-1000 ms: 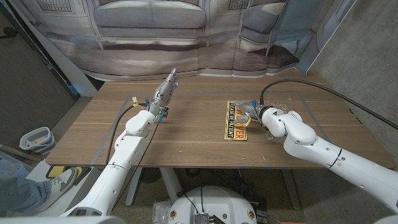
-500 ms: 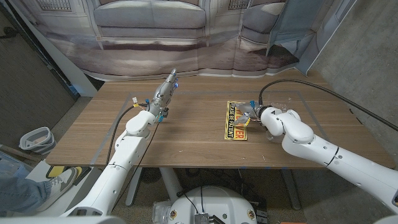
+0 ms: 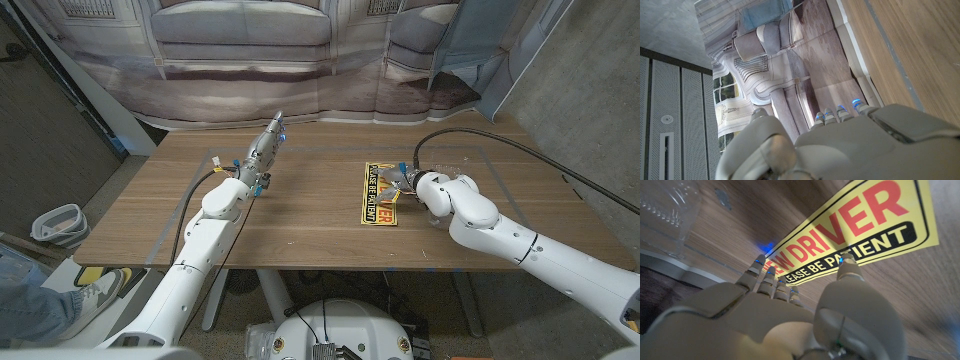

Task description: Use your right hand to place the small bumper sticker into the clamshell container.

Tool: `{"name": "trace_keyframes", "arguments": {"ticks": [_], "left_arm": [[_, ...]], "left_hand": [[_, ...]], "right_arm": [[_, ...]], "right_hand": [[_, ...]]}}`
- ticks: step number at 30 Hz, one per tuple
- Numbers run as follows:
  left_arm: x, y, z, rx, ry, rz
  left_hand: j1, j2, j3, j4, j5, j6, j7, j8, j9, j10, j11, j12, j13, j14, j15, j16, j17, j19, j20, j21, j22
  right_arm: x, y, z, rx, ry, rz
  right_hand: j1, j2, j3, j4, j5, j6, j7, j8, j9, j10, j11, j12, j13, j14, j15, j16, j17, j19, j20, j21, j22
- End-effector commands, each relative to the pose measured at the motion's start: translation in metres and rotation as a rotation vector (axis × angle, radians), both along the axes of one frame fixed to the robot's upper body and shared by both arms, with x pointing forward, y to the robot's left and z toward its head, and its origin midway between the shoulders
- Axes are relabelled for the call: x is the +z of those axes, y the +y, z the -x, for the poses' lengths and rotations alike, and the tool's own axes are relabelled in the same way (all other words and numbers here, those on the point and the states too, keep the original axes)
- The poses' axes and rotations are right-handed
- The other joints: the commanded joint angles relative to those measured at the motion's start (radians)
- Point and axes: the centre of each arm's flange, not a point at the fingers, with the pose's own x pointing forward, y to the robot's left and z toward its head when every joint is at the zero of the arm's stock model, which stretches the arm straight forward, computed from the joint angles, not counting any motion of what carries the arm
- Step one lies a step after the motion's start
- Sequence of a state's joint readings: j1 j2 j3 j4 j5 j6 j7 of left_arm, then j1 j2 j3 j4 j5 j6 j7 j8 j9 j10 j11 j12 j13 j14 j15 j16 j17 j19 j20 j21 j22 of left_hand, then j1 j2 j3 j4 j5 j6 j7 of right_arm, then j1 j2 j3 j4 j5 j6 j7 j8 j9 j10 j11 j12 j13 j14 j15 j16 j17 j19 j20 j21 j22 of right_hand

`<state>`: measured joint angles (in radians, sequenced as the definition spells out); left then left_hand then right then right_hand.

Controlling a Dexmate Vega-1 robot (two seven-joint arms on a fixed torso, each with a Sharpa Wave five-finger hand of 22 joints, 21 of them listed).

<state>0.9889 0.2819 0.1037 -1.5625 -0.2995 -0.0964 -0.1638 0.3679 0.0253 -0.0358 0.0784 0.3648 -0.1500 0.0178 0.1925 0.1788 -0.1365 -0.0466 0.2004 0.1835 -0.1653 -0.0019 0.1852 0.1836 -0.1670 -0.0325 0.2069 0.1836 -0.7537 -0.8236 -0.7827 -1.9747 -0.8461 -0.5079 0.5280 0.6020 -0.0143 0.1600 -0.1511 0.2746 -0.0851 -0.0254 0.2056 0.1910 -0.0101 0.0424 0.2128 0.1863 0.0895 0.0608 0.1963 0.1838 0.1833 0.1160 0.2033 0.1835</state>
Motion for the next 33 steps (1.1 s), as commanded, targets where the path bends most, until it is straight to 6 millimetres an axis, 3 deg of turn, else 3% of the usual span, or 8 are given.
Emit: {"name": "trace_keyframes", "arguments": {"ticks": [1,21,33], "left_arm": [[-0.0030,0.0021,-0.0006,0.003,0.006,0.004],[-0.0031,0.0006,-0.0009,-0.001,0.000,0.009],[-0.0029,-0.0034,0.0003,-0.003,0.003,0.001]], "left_hand": [[0.010,0.003,-0.008,0.001,-0.002,0.003,0.003,0.003,0.006,-0.004,-0.003,0.001,0.003,-0.006,0.003,0.005,0.003,-0.041,-0.026,-0.003,0.002],[0.014,0.005,-0.011,-0.001,-0.003,0.005,0.001,0.003,0.006,-0.005,-0.001,0.000,0.003,-0.006,0.004,0.005,0.003,-0.044,-0.025,-0.003,0.002],[0.015,0.006,-0.012,-0.001,-0.003,0.005,0.002,0.003,0.006,-0.003,-0.002,0.001,0.003,-0.006,0.003,0.005,0.003,-0.046,-0.023,-0.004,0.002]], "right_arm": [[-0.0031,0.0007,-0.0061,-0.015,0.030,0.012],[-0.0026,-0.0013,-0.0093,-0.053,0.078,0.034],[-0.0054,-0.0026,-0.0118,-0.066,0.085,0.043]], "right_hand": [[0.009,-0.003,0.005,0.007,0.006,0.025,-0.006,0.012,0.001,0.016,-0.007,0.011,-0.002,0.023,-0.017,0.006,0.002,0.011,-0.003,0.006,0.004],[0.007,-0.003,0.003,0.013,0.007,0.070,-0.008,0.020,0.001,0.082,-0.010,0.029,-0.002,0.061,-0.025,0.011,0.003,0.018,-0.001,0.007,0.005],[0.005,0.000,0.004,0.018,0.009,0.125,-0.024,0.031,0.001,0.144,-0.024,0.044,-0.002,0.110,-0.045,0.019,0.004,0.027,0.000,0.008,0.005]]}}
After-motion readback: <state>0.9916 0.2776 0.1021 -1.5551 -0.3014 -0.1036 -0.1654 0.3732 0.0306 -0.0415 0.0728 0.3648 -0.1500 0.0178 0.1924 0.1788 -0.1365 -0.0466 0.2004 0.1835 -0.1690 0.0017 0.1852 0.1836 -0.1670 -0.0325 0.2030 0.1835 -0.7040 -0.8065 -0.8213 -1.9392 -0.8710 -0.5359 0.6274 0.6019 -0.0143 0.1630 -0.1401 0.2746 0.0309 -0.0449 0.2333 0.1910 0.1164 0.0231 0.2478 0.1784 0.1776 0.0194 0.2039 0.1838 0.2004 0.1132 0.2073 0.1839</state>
